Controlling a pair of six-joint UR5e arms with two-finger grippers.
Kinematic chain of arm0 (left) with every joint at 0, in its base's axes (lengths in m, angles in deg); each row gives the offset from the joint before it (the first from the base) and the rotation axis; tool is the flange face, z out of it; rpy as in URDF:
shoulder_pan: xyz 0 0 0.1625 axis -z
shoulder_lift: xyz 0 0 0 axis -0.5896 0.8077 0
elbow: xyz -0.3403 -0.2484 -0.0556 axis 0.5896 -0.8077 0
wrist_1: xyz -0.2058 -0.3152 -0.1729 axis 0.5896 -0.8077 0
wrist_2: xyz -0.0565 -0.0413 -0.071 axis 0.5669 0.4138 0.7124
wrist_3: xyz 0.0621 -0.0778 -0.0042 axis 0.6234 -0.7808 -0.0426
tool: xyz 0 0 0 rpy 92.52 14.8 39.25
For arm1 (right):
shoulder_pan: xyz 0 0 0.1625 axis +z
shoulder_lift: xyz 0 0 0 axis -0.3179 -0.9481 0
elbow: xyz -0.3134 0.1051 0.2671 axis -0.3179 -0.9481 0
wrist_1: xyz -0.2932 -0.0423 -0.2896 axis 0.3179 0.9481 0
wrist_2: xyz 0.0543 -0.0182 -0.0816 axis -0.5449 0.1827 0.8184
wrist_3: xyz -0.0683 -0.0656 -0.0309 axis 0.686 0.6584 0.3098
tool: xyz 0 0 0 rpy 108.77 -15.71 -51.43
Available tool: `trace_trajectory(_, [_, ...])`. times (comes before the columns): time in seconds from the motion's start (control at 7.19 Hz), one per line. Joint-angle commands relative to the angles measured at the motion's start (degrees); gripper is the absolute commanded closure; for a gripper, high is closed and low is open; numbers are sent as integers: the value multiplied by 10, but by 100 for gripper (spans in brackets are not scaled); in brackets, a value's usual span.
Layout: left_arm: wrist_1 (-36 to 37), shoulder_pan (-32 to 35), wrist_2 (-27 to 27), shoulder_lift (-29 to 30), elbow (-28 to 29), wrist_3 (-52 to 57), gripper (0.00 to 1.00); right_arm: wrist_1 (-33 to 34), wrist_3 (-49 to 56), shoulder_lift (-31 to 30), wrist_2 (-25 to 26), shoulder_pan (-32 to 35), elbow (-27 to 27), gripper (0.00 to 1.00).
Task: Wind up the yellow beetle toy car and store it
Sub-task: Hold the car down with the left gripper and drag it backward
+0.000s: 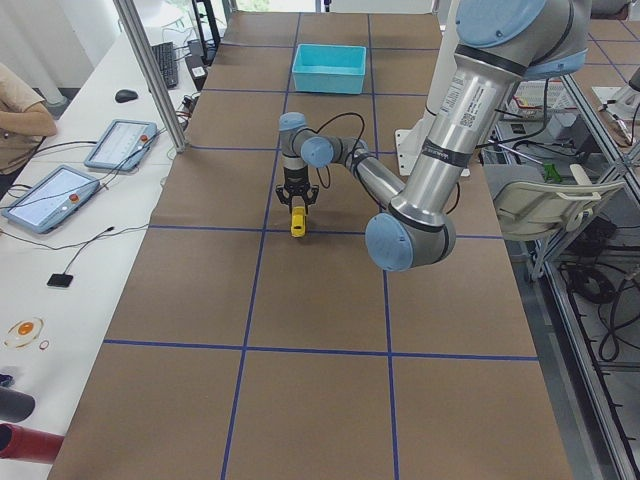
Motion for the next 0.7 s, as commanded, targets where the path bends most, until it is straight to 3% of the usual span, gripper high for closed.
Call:
trace_trajectory(0.0, [-2, -1, 6, 0, 0, 1, 100, 0, 0, 0, 0, -1, 1, 0])
trace_trajectory(0.56, [-33, -5, 6, 0, 1, 1, 100, 0, 0, 0, 0, -1, 1, 0])
